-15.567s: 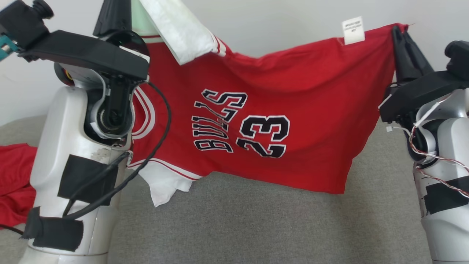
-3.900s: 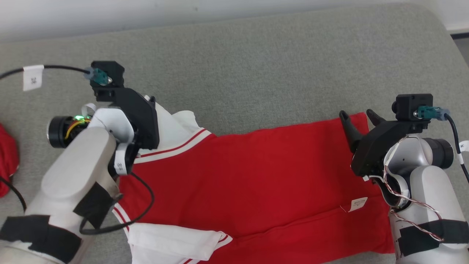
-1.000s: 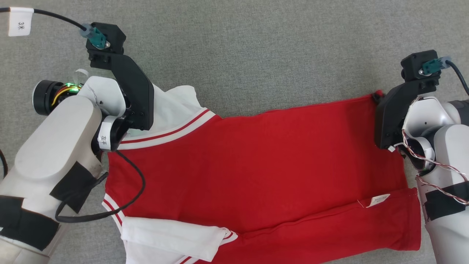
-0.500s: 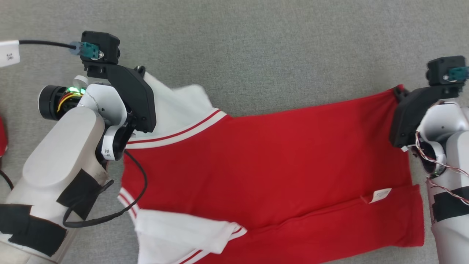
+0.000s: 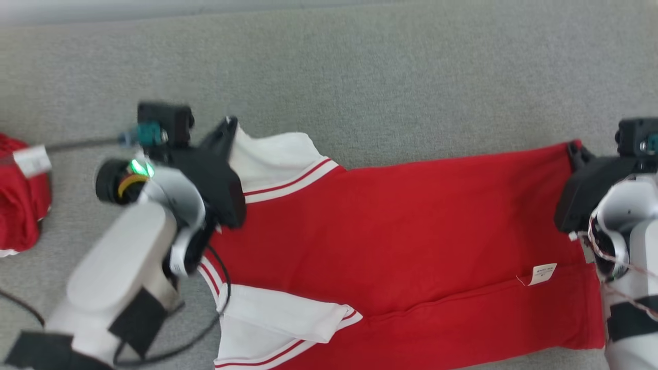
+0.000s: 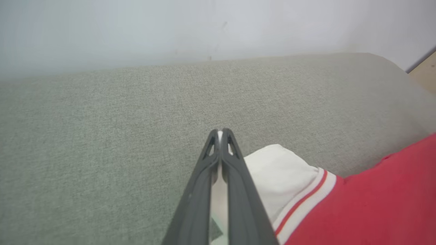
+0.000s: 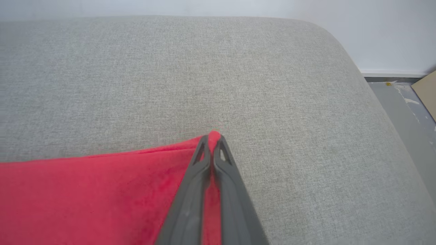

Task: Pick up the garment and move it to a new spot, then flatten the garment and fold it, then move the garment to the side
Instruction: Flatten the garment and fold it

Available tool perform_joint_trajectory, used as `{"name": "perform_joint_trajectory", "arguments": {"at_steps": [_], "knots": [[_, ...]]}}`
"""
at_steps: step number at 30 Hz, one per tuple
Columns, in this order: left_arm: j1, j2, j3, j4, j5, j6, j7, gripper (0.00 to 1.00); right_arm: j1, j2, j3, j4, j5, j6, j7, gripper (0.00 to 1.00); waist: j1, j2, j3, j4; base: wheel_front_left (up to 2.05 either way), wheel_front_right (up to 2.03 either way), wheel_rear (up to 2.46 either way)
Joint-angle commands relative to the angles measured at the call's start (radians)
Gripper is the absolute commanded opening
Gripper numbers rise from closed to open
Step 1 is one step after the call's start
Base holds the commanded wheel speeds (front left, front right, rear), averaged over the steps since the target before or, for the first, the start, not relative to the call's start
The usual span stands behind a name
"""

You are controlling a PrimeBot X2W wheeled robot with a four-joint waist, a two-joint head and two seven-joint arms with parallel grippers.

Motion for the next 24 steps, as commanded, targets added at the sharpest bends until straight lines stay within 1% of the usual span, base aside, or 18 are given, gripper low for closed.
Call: {"name": "perform_joint_trajectory", "arguments": {"at_steps": [1,2,6,11,12,15,19,24], "knots": [[0.054,0.0,0.005,-0.032,-0.011,0.004,-0.026,0.0,0.036,0.011,-0.005,-0.014,0.012,-0.002,-0.016,0.0,0.0001,0.0,-0.03,0.016,0.0,0.0,0.0],[0.113,0.005,0.009,-0.08,-0.02,0.018,-0.049,0.0,0.071,0.011,-0.015,-0.029,0.021,-0.002,-0.033,0.0,0.0001,0.0,-0.049,0.023,0.0,0.0,0.0],[0.249,0.027,0.013,-0.223,-0.036,0.066,-0.084,0.0,0.14,0.01,-0.023,-0.047,0.035,-0.002,-0.064,0.0,0.0001,0.0,-0.087,0.032,0.0,0.0,0.0],[0.443,0.059,0.008,-0.411,-0.065,0.135,-0.087,0.0,0.235,0.01,-0.027,-0.079,0.046,-0.002,-0.08,0.0,0.0001,0.0,-0.131,0.043,0.0,0.0,0.0],[0.443,0.059,0.008,-0.411,-0.065,0.135,-0.087,0.0,0.235,0.01,-0.027,-0.079,0.046,-0.002,-0.08,0.0,0.0001,0.0,-0.131,0.043,0.0,0.0,0.0],[0.551,0.067,0.014,-0.492,-0.113,0.169,-0.084,0.0,0.287,0.008,-0.042,-0.099,0.048,-0.002,-0.071,0.0,0.0001,0.0,-0.153,0.052,0.0,0.0,0.0],[0.657,0.079,0.018,-0.55,-0.151,0.2,-0.082,0.0,0.339,0.008,-0.06,-0.126,0.058,-0.002,-0.053,0.0,0.0001,0.0,-0.177,0.061,0.0,0.0,0.0],[0.726,0.087,0.017,-0.577,-0.172,0.216,-0.085,0.0,0.384,0.004,-0.077,-0.164,0.065,-0.002,-0.034,0.0,0.0001,0.0,-0.198,0.066,0.0,0.0,0.0]]}}
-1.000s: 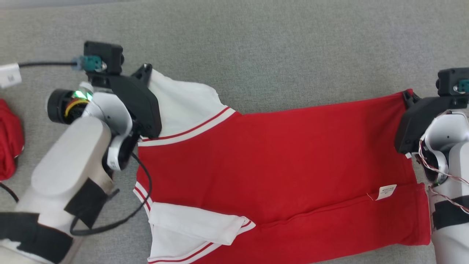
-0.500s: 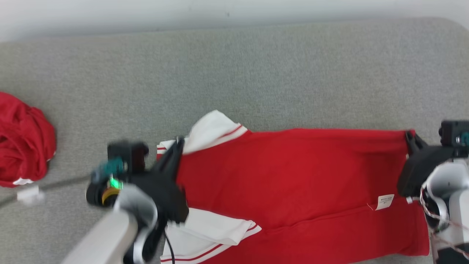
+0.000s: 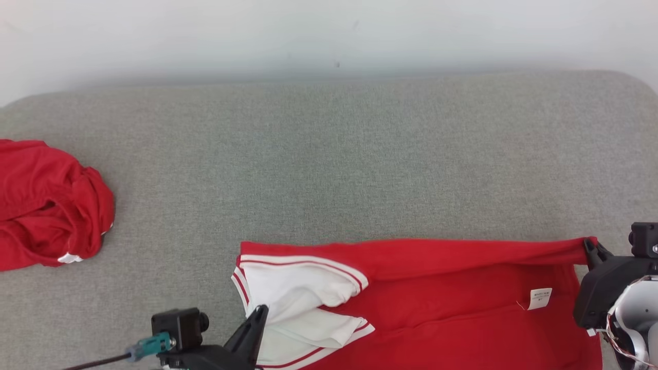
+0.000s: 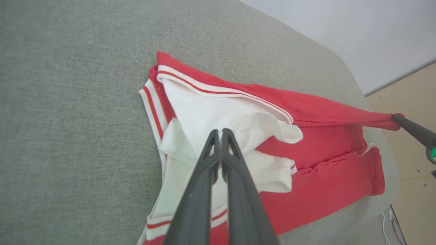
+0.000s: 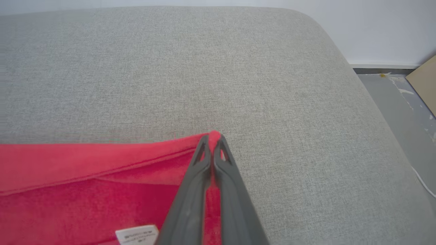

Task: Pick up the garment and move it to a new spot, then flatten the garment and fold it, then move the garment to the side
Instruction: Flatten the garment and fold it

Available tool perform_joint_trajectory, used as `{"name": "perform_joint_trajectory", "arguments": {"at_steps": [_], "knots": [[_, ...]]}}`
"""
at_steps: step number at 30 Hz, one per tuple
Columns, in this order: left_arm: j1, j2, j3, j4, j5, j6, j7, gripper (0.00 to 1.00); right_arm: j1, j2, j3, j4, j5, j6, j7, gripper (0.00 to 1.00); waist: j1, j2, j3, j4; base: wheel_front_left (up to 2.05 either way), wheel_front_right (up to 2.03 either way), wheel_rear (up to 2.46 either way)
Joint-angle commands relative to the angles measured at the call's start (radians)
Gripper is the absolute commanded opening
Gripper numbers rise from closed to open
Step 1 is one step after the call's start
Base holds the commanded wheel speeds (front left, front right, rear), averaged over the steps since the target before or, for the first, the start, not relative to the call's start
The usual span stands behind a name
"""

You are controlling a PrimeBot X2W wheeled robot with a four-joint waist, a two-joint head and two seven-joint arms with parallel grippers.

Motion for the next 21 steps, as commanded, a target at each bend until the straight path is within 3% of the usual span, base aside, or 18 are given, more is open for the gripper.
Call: {"name": "perform_joint_trajectory", "arguments": {"at_steps": [1,19,20,21], "knots": [[0.015,0.006,0.003,-0.004,-0.003,0.003,-0.004,0.0,0.012,-0.001,-0.002,-0.009,0.006,-0.002,0.002,0.0,0.0003,0.0002,-0.009,0.003,0.0,0.0,0.0],[0.162,0.028,0.022,-0.076,-0.079,0.051,0.008,0.0,0.136,-0.049,0.047,-0.09,0.029,-0.002,0.077,0.0,0.0003,0.0002,-0.022,-0.001,0.0,0.0,0.0],[0.166,0.029,0.021,-0.075,-0.083,0.05,0.013,0.0,0.144,-0.053,0.054,-0.088,0.032,-0.002,0.085,0.41,0.0003,0.0002,-0.02,0.0,0.0,0.0,0.0],[0.167,0.029,0.019,-0.073,-0.083,0.049,0.014,0.0,0.148,-0.052,0.051,-0.087,0.032,-0.002,0.092,1.0,0.0003,0.0002,-0.02,0.001,0.0,0.0,0.0]]}}
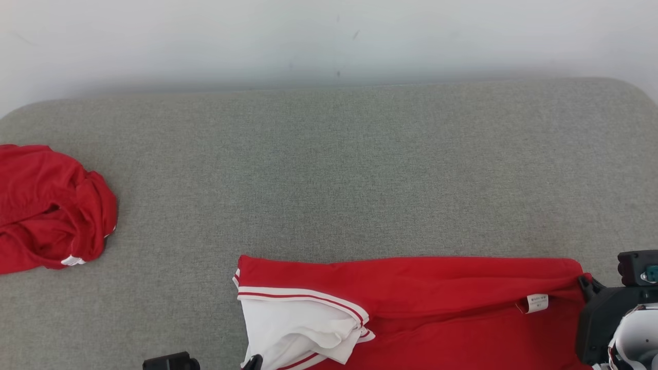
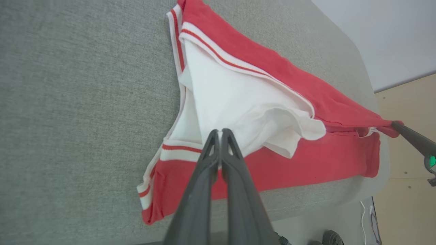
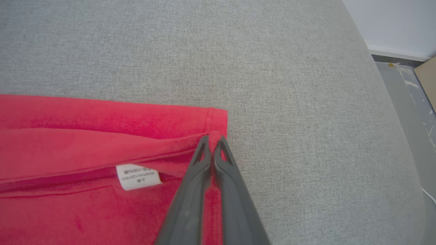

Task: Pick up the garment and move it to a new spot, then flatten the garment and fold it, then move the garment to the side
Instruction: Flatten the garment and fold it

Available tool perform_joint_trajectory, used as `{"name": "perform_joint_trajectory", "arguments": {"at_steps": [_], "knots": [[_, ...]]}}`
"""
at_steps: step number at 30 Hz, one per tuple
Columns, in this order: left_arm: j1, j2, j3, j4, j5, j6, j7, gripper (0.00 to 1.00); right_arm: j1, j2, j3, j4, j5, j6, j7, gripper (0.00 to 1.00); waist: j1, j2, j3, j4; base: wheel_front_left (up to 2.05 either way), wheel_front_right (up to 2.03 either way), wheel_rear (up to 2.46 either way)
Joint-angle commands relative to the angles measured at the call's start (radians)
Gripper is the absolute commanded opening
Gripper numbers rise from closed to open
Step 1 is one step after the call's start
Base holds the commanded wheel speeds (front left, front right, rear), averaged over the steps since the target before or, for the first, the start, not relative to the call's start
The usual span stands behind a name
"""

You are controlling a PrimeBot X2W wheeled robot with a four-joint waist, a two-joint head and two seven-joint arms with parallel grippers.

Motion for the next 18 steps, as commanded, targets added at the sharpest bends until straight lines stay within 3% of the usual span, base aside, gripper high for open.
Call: {"name": "perform_joint_trajectory", "arguments": {"at_steps": [1,3,4,5,11,18], "knots": [[0.008,0.004,-0.002,0.005,0.001,-0.002,0.0,0.0,0.011,0.002,-0.008,-0.006,0.008,-0.002,0.001,1.0,0.0,0.0001,0.001,0.002,0.0,0.0,0.0],[0.004,0.0,-0.007,0.018,0.01,0.0,-0.004,0.0,0.013,0.011,-0.018,-0.011,0.009,-0.002,-0.006,1.0,0.0,0.0001,0.0,0.004,0.0,0.0,0.0],[-0.002,0.003,-0.014,0.028,0.021,0.001,-0.003,0.42,0.014,0.017,-0.023,-0.013,0.008,-0.002,-0.011,1.0,0.0,0.0001,-0.002,0.005,0.0,0.0,0.0],[-0.008,0.004,-0.018,0.038,0.032,0.0,-0.009,1.0,0.015,0.025,-0.031,-0.016,0.008,-0.002,-0.014,1.0,0.0,0.0001,-0.006,0.006,0.0,0.0,0.0],[-0.02,0.002,-0.047,0.086,0.08,-0.011,-0.035,1.0,0.044,0.08,-0.097,-0.046,0.009,-0.002,-0.039,1.0,0.0,0.0001,-0.039,0.016,0.0,0.0,0.0],[-0.032,-0.03,-0.031,0.174,0.142,-0.058,-0.201,1.0,0.11,0.19,-0.181,-0.109,0.003,-0.002,-0.092,1.0,0.0,0.0001,-0.077,0.025,0.0,0.0,0.0]]}}
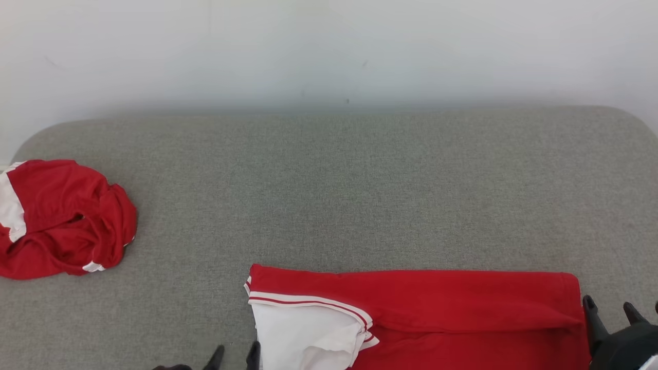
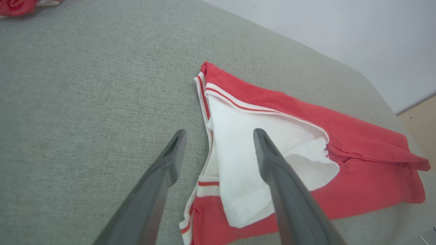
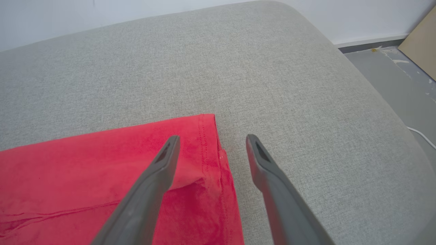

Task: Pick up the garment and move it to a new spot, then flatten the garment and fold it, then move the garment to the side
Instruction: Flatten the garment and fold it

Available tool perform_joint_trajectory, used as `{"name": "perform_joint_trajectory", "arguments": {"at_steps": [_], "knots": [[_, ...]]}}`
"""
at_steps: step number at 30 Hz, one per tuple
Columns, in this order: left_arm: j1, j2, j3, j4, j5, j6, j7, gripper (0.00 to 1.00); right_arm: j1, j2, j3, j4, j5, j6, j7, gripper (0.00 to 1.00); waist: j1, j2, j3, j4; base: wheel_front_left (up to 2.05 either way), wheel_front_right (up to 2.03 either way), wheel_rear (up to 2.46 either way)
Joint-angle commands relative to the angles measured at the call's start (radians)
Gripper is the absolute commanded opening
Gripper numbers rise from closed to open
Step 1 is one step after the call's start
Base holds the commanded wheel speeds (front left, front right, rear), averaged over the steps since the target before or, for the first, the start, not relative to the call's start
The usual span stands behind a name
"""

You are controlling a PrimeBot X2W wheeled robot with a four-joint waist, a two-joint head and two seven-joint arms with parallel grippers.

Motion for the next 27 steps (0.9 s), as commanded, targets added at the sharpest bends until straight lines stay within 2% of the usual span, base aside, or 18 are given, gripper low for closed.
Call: {"name": "perform_joint_trajectory", "arguments": {"at_steps": [1,4,8,14,17,21,27], "knots": [[-0.008,-0.01,0.01,0.022,0.014,-0.01,-0.043,1.0,0.017,0.017,-0.014,-0.007,-0.008,-0.002,-0.016,1.0,0.0001,0.0,-0.014,0.003,0.0,0.0,0.0],[-0.015,-0.025,0.027,0.063,0.056,-0.027,-0.125,1.0,0.03,0.05,-0.04,-0.006,-0.01,-0.002,-0.048,1.0,0.0001,0.0,-0.028,0.005,0.0,0.0,0.0],[-0.015,-0.064,0.086,0.094,0.121,-0.042,-0.164,1.0,0.037,0.076,-0.068,0.013,-0.005,-0.002,-0.093,1.0,0.0001,0.0,-0.045,0.009,0.0,0.0,0.0],[0.038,-0.153,0.292,0.028,0.377,-0.087,-0.165,1.0,0.023,0.086,-0.084,0.068,0.011,-0.002,-0.141,1.0,0.0001,0.0,-0.053,0.018,0.0,0.0,0.0],[0.069,-0.21,0.396,0.0,0.483,-0.119,-0.165,1.0,0.008,0.086,-0.088,0.104,0.025,-0.002,-0.156,1.0,0.0001,0.0,-0.052,0.021,0.0,0.0,0.0],[0.108,-0.281,0.501,-0.002,0.565,-0.183,-0.165,1.0,-0.017,0.086,-0.083,0.142,0.019,-0.002,-0.151,1.0,0.0001,0.0,-0.048,0.022,0.0,0.0,0.0],[0.142,-0.324,0.571,0.04,0.681,-0.259,-0.165,1.0,-0.043,0.086,-0.087,0.186,-0.022,-0.002,-0.091,1.0,0.0001,0.0,-0.037,0.021,0.0,0.0,0.0]]}}
